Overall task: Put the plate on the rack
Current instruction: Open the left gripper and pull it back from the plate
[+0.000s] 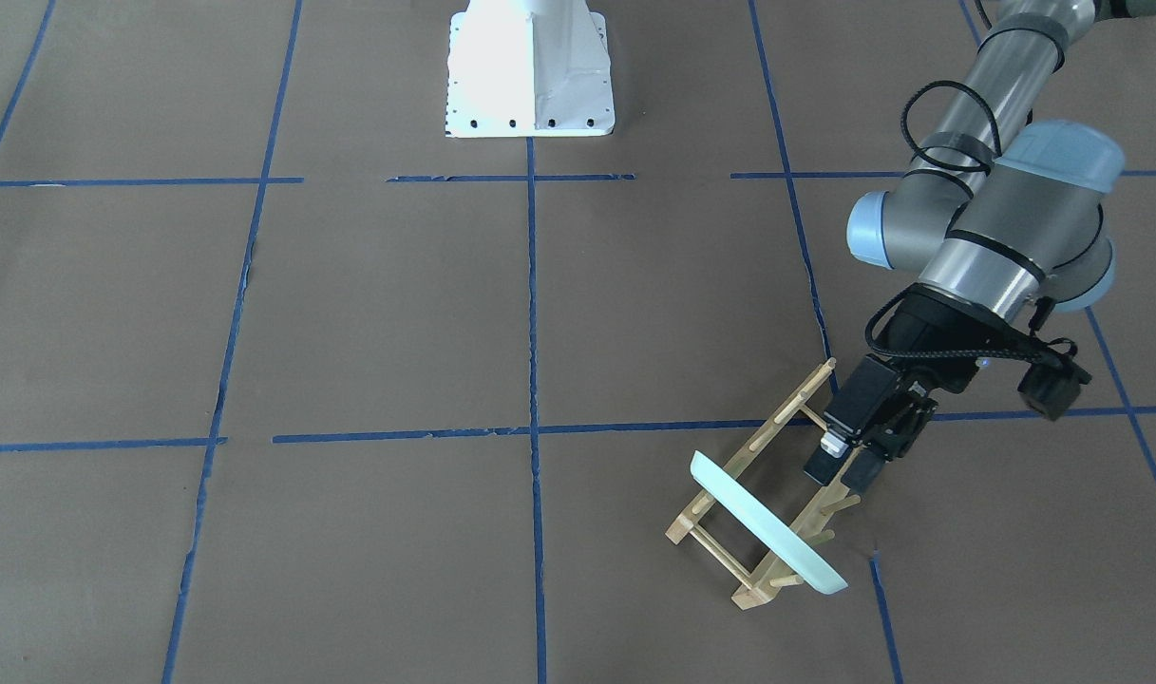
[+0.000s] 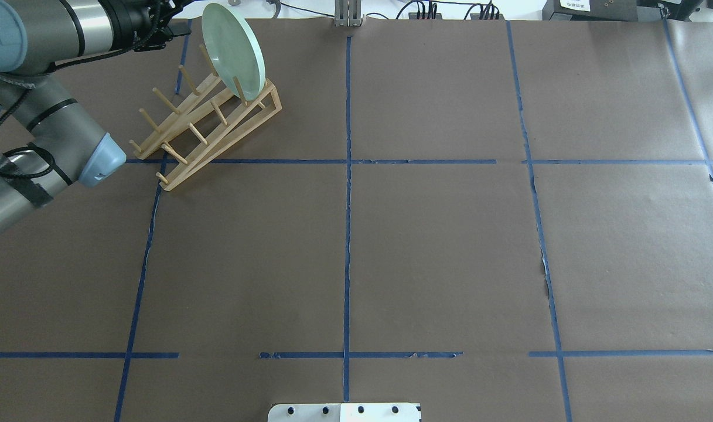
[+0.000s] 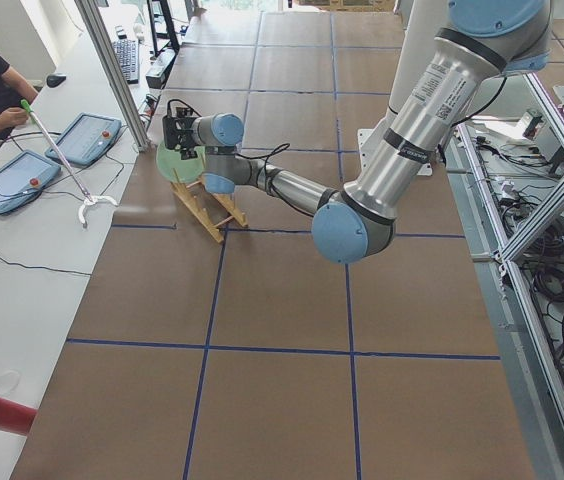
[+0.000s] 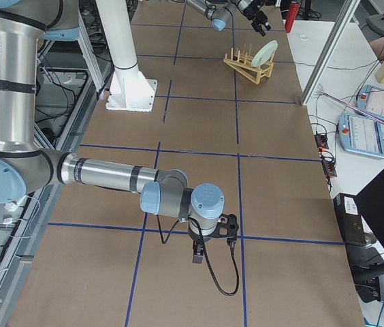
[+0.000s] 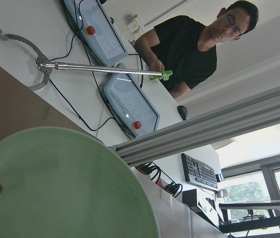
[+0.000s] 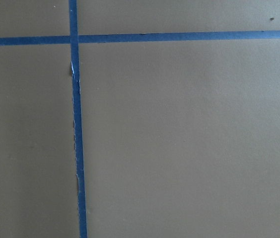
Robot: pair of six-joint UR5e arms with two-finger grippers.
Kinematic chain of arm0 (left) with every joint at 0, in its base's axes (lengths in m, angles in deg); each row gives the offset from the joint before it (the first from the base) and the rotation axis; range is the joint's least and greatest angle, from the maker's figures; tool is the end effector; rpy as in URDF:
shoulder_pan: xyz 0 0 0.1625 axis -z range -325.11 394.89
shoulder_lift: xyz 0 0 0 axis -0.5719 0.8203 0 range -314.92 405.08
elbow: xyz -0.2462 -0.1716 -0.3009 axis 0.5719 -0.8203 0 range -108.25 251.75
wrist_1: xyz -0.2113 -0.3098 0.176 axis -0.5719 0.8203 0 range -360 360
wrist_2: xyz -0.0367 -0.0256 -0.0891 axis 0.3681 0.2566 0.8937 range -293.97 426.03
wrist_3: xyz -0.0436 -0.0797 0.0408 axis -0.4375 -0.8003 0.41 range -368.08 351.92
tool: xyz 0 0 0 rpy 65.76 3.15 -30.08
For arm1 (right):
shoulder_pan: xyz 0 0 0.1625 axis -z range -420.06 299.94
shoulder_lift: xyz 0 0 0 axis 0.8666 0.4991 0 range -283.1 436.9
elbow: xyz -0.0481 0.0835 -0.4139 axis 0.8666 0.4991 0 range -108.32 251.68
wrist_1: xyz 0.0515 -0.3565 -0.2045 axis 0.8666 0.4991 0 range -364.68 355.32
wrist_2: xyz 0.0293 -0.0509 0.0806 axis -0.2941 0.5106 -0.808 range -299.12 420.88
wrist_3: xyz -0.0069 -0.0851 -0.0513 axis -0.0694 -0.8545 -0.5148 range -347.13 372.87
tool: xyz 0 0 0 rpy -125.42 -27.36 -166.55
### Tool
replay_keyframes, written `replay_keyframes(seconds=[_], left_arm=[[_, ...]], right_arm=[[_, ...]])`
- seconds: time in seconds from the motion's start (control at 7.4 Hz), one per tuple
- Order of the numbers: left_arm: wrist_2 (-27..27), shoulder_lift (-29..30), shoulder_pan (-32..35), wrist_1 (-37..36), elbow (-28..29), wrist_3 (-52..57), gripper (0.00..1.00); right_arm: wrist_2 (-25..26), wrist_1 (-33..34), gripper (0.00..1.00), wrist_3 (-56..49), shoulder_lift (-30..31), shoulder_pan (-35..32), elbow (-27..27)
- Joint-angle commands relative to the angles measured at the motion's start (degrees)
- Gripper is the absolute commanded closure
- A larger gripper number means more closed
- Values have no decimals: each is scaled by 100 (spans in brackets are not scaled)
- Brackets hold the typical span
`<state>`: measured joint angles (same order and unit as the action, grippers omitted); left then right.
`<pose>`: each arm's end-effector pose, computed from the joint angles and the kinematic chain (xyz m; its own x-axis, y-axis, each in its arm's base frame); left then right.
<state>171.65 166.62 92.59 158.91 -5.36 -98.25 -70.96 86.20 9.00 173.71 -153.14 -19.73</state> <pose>0.2808 -0.6436 0.3038 0.0208 -0.0383 -0.9990 0.6705 0.7418 -0.0145 0.0899 -0.4268 0.7061 0.7420 0.0456 0.6689 -0.0032 0.9979 -0.0644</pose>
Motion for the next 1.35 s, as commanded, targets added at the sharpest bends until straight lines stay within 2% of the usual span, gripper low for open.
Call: replay_keyframes(seconds=[0.0,0.27,0.41,0.54,0.81,0.95,1.08,1.22], left_arm=[[1141,-409,643,-1908,-601,2081,0],[1312,-989,1039,-3306,-806,4112,0],[1356,-1035,1555,-4158,-806,5636,0],[1513,-1114,1952,-4906,-806,6713,0],[2406,-1280,3234,-6286,-797,8778,0],[2454,-1421,3613,-6980,-815,9555,0],[2472,-1883,3669,-7275,-815,10067,0],[2481,-2071,3870,-7295,-815,10185,0]], right_arm=[[0,0,0,0,4,0,0],[0,0,0,0,4,0,0],[0,0,0,0,4,0,0],[0,0,0,0,4,0,0],[0,0,0,0,-4,0,0],[0,0,0,0,4,0,0],[0,0,0,0,4,0,0],[0,0,0,0,4,0,0]])
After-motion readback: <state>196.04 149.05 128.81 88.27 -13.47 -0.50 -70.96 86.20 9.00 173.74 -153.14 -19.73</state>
